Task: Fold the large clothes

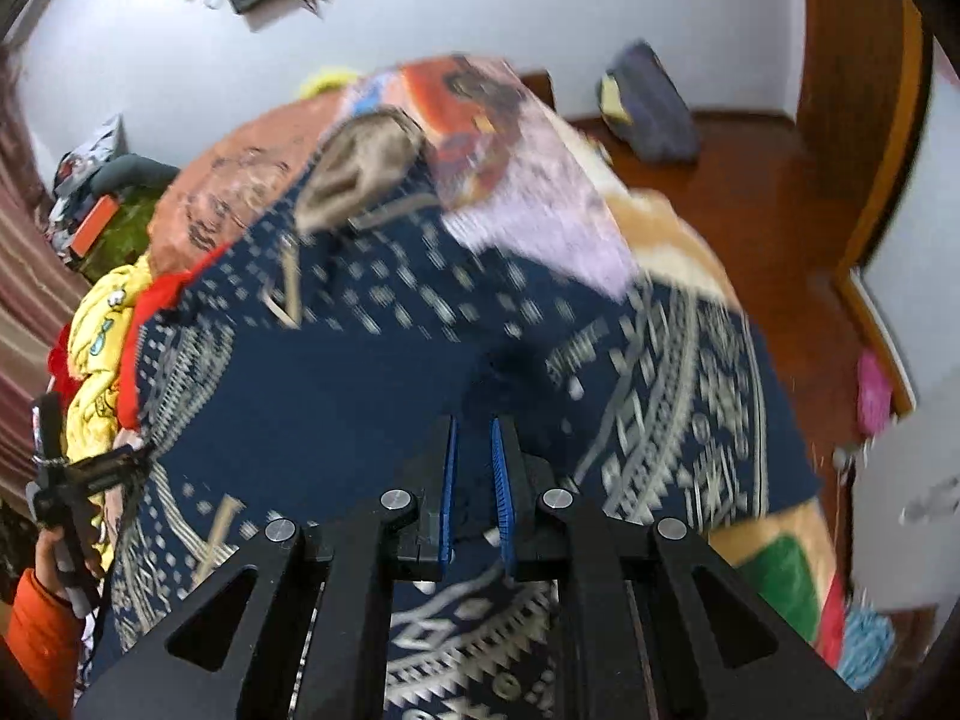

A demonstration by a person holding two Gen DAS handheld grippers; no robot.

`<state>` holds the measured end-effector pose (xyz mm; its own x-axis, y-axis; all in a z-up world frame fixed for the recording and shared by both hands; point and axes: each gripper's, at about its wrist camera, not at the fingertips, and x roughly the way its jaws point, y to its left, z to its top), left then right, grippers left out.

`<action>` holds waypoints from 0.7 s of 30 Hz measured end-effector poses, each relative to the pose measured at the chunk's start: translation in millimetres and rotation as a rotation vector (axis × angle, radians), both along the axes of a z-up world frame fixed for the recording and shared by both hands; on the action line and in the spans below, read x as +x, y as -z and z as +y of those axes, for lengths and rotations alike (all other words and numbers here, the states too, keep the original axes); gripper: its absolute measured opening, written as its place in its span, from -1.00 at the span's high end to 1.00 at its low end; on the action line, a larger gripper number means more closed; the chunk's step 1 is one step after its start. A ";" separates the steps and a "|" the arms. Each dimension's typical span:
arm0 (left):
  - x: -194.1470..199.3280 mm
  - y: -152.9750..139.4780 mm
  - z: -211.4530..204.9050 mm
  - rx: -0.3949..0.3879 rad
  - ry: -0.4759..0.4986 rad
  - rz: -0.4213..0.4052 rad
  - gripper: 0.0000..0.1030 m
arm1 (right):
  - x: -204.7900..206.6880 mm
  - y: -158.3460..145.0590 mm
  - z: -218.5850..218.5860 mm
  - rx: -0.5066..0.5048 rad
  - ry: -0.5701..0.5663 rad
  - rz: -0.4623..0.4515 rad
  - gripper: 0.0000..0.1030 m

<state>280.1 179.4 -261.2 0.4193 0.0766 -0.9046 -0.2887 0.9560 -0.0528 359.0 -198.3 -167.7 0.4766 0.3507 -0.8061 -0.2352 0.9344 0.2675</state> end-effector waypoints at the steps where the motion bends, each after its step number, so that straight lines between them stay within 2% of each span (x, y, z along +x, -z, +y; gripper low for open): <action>1: -0.2 -0.2 -0.4 0.006 0.001 0.001 -0.51 | -2.0 6.5 -2.6 -0.013 0.007 0.012 0.79; 6: 0.8 -9.0 -10.3 0.072 0.020 0.014 -0.50 | -9.6 7.1 -19.2 -0.033 0.009 0.011 0.79; 9: -1.5 -24.8 -16.7 0.090 0.044 -0.015 -0.49 | -13.5 -5.4 -33.2 -0.011 0.030 -0.017 0.79; 11: -2.2 -41.4 -20.0 0.083 0.055 -0.050 -0.49 | -12.3 -15.0 -44.2 0.005 0.049 -0.019 0.67; 13: -1.8 -59.6 -24.2 0.078 0.069 -0.091 -0.49 | -11.8 -23.4 -53.5 0.016 0.079 -0.033 0.22; 15: 0.7 -75.3 -30.5 0.089 0.088 -0.127 -0.50 | -13.0 -29.8 -62.3 0.029 0.112 -0.052 -0.10; 16: 3.1 -84.5 -35.5 0.097 0.102 -0.147 -0.50 | -14.9 -35.0 -71.0 0.041 0.139 -0.071 -0.19; 21: 17.7 -110.5 -56.5 0.072 0.147 -0.206 -0.50 | -9.6 -31.6 -100.4 0.108 0.230 -0.061 -0.31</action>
<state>297.8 122.9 -150.7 0.6054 0.0622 -0.7935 -0.1364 0.9903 -0.0264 349.5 -298.8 -136.1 0.6007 0.3100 -0.7369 -0.0384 0.9319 0.3607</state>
